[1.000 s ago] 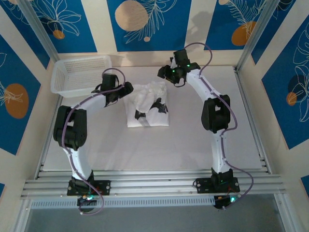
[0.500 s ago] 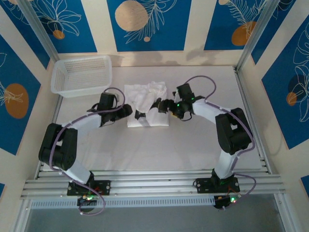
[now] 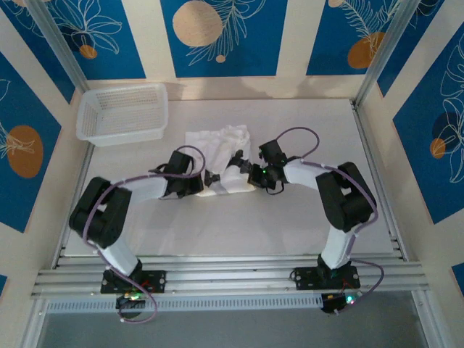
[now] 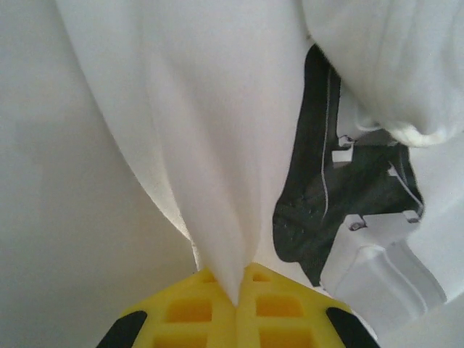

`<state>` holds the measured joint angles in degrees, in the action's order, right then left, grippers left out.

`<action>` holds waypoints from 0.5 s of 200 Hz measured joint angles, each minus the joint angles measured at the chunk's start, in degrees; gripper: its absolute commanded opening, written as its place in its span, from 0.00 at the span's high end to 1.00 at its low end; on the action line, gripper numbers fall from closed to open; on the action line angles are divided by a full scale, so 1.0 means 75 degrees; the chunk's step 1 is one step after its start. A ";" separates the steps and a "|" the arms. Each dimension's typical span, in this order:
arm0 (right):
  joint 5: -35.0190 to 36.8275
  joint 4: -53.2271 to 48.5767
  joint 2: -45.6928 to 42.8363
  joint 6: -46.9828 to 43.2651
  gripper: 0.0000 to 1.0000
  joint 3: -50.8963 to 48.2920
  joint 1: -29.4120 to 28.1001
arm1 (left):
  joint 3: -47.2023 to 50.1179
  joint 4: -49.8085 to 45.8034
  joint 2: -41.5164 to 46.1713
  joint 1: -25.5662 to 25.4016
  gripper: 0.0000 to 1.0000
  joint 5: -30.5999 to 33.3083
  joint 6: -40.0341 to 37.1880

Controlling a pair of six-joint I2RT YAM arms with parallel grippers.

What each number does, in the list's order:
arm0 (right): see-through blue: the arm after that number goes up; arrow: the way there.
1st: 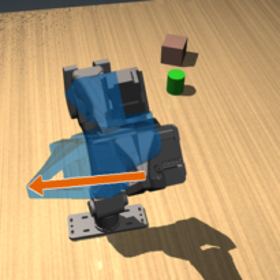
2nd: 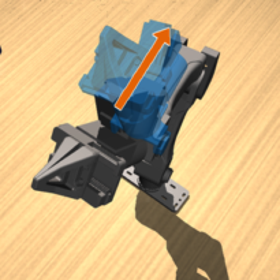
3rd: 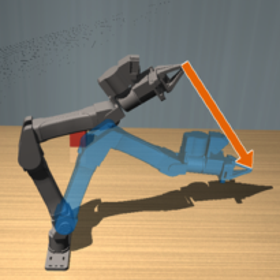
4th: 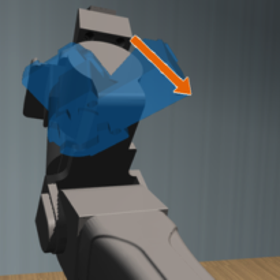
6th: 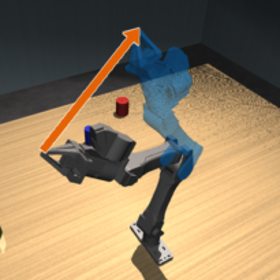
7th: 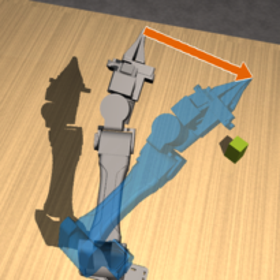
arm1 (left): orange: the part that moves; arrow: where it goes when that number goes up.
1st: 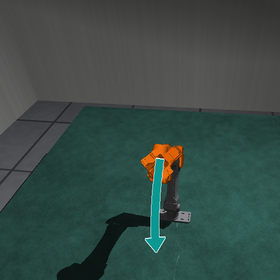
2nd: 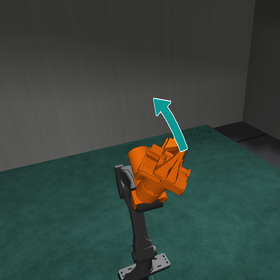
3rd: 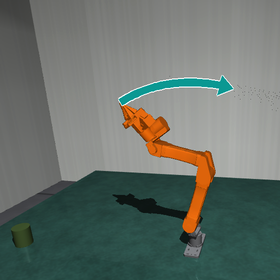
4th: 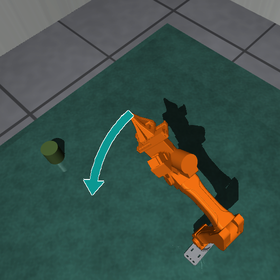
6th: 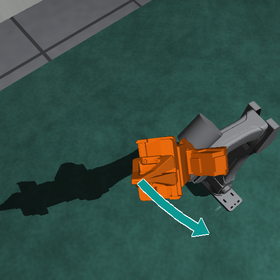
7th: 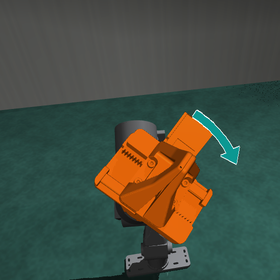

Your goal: Fold the inside-out t-shirt

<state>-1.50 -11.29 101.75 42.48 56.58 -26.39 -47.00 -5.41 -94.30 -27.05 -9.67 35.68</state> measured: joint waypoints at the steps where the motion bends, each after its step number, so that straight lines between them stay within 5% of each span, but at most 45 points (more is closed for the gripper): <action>1: 0.0003 -0.0003 -0.0038 0.0003 1.00 -0.0038 -0.0009 | 0.0032 -0.0003 0.0032 -0.0015 1.00 0.0015 0.0000; 25: 0.0289 -0.0149 -0.1355 0.0178 1.00 -0.1169 -0.0525 | 0.0927 -0.0475 0.1411 -0.0871 0.92 0.0455 0.0119; 41: 0.0530 -0.0242 -0.2375 0.0431 0.96 -0.2127 -0.1020 | 0.1527 -0.0714 0.2253 -0.1402 0.77 0.0627 0.0411; 54: 0.0589 -0.0522 -0.3226 0.0682 0.80 -0.2943 -0.1460 | 0.2113 -0.0854 0.2844 -0.1833 0.56 0.0796 0.0731; 72: 0.0621 -0.1003 -0.4147 0.0944 0.48 -0.3652 -0.1714 | 0.2754 -0.1204 0.3564 -0.2390 0.43 0.1023 0.1233; 100: 0.0699 -0.2043 -0.5732 0.1157 0.34 -0.3867 -0.1865 | 0.2853 -0.2084 0.4689 -0.2868 0.40 0.1361 0.1705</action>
<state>3.75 -26.61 58.76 51.16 27.57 -40.38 -25.61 -21.04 -59.13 -48.56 0.54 48.47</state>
